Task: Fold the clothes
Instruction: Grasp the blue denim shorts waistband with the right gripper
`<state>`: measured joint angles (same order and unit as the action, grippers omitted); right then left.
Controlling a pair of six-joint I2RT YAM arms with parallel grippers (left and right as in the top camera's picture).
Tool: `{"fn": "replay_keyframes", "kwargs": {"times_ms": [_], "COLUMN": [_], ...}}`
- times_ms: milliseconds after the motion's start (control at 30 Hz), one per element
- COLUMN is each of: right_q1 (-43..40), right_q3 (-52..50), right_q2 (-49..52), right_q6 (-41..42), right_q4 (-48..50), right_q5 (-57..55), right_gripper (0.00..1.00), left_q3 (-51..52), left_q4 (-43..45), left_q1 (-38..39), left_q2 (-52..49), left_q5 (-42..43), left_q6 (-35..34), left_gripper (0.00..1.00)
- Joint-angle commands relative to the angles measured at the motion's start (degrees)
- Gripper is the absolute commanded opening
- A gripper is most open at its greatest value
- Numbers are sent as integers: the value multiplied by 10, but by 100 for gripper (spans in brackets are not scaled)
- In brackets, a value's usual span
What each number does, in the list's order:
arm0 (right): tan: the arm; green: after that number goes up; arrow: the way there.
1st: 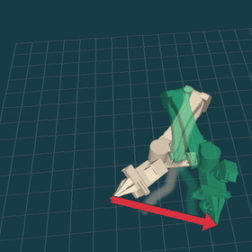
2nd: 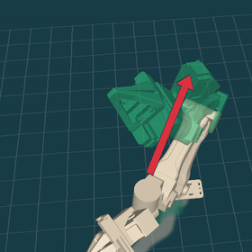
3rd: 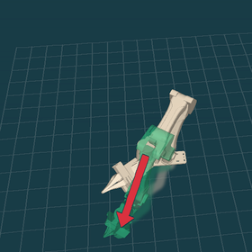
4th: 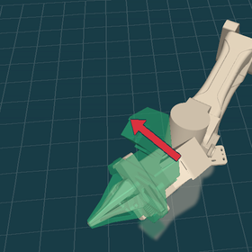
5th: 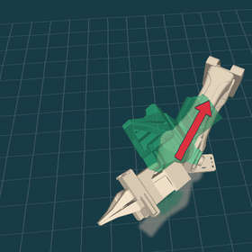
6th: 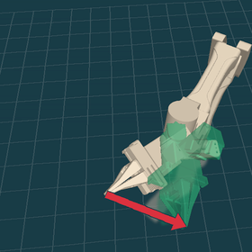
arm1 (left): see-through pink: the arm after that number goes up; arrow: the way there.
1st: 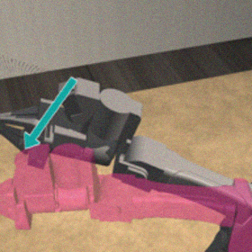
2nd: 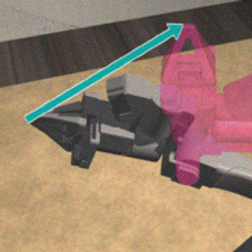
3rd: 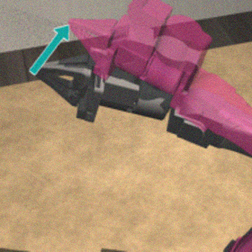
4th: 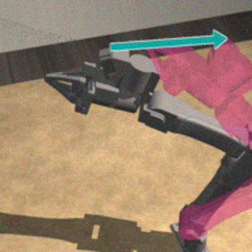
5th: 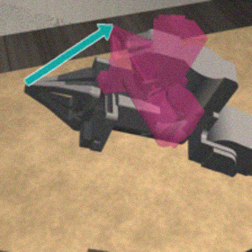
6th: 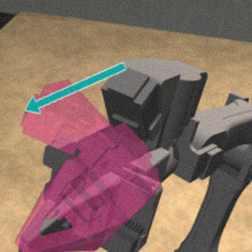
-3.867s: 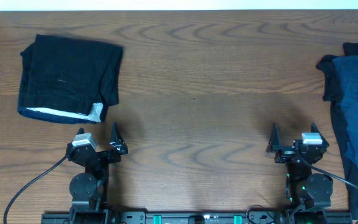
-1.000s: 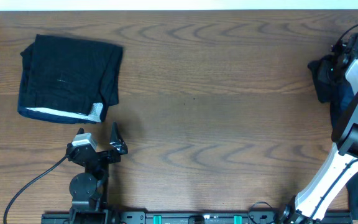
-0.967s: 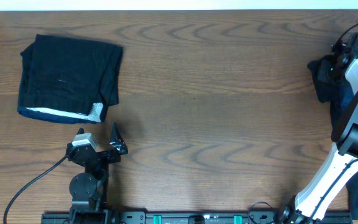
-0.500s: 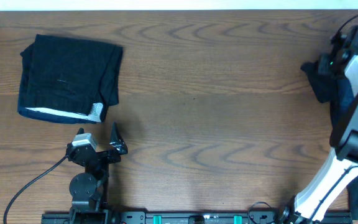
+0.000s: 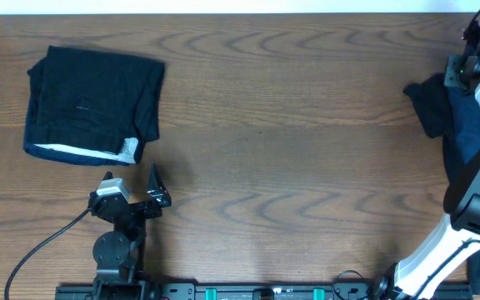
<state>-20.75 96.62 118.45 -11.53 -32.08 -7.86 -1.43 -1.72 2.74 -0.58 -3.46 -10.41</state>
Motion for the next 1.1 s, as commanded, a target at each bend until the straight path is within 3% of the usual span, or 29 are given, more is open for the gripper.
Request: {"fn": "replay_keyframes", "kwargs": {"times_ms": [0,200,767,933,1067], "right_q1": [0,-1,-32,-37,-37], "right_q3": [0,0,0,0,0], "right_q2": [27,54,127,132,131], "right_q6": [-19,-51,-53,-53,-52], "right_q4": [7,13,52,61,65], "right_q5": [-24,-27,-27,-27,-27], "right_gripper": [44,56,57,55,41], "left_q3": [12,12,12,12,12], "left_q4": [-21,-21,-21,-21,-21], "left_q1": [2,2,2,2,2], "left_q2": [3,3,3,3,3], "left_q5": [-17,-17,-17,-17,-17], "left_q6": [8,7,7,7,8], "left_gripper": [98,98,98,98,98]}}
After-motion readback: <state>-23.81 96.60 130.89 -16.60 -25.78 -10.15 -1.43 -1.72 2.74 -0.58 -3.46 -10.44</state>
